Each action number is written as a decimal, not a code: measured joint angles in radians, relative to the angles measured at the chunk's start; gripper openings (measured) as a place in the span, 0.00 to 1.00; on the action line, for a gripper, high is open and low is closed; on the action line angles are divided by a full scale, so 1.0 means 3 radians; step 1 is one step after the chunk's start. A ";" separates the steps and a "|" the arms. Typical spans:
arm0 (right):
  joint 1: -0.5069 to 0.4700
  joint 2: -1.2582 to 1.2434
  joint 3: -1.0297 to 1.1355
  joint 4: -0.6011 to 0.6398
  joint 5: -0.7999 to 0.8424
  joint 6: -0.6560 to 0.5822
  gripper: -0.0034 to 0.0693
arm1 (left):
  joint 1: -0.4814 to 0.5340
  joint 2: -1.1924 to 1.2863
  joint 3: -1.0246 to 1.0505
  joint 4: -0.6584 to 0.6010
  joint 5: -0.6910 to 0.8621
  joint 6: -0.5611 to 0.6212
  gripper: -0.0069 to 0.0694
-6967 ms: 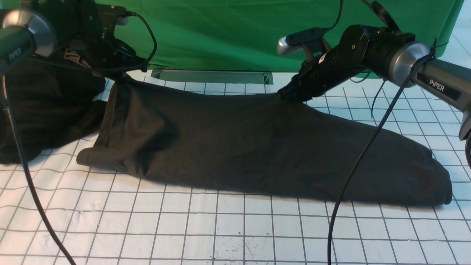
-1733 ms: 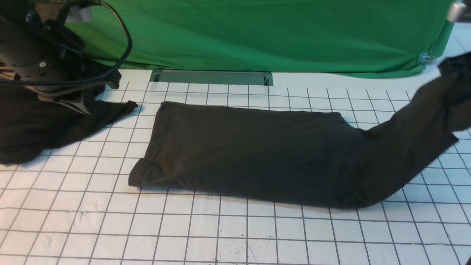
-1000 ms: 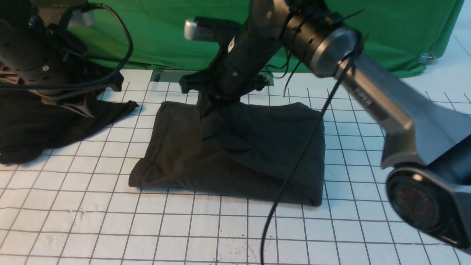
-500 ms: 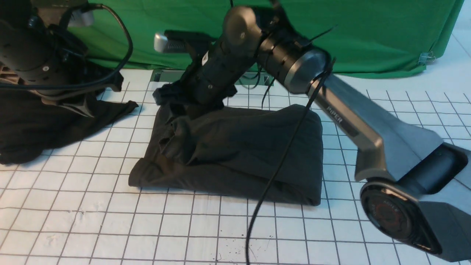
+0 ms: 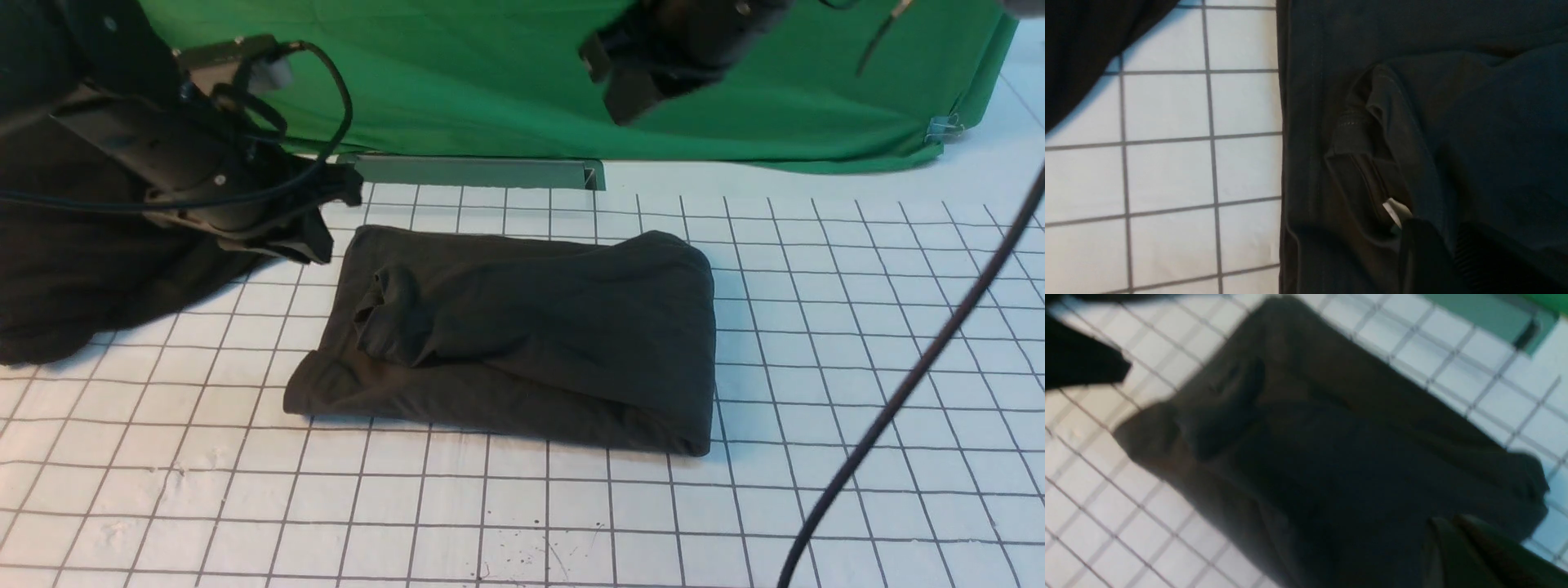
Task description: Fold a long-sleeved shirt over a white checkered tablecloth.
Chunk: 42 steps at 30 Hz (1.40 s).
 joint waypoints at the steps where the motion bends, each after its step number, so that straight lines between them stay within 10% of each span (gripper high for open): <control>1: -0.0008 -0.0064 0.0198 -0.0025 0.0008 -0.0016 0.06 | 0.0000 0.0073 0.0000 -0.0052 -0.0045 0.0028 0.34; 11: -0.0046 -0.0621 0.1594 -0.0064 -0.0355 -0.0096 0.06 | -0.0003 0.0605 0.0000 -0.0792 -0.0197 0.0758 0.68; 16: -0.0046 -0.0629 0.1788 -0.0050 -0.0477 -0.0096 0.06 | -0.0003 0.0717 0.0000 -0.0801 -0.0209 0.0782 0.57; 21: -0.0046 -0.0629 0.1814 -0.0043 -0.0529 -0.0096 0.06 | -0.0003 0.0636 -0.0007 -0.0691 -0.0119 0.0803 0.14; 36: -0.0046 -0.0629 0.1814 -0.0015 -0.0626 -0.0092 0.08 | -0.0006 0.0227 -0.0161 0.0127 0.0344 0.0386 0.11; 42: -0.0046 -0.0629 0.1814 0.0045 -0.0610 -0.0092 0.08 | -0.0006 0.0423 -0.0161 0.0179 0.0366 0.0363 0.25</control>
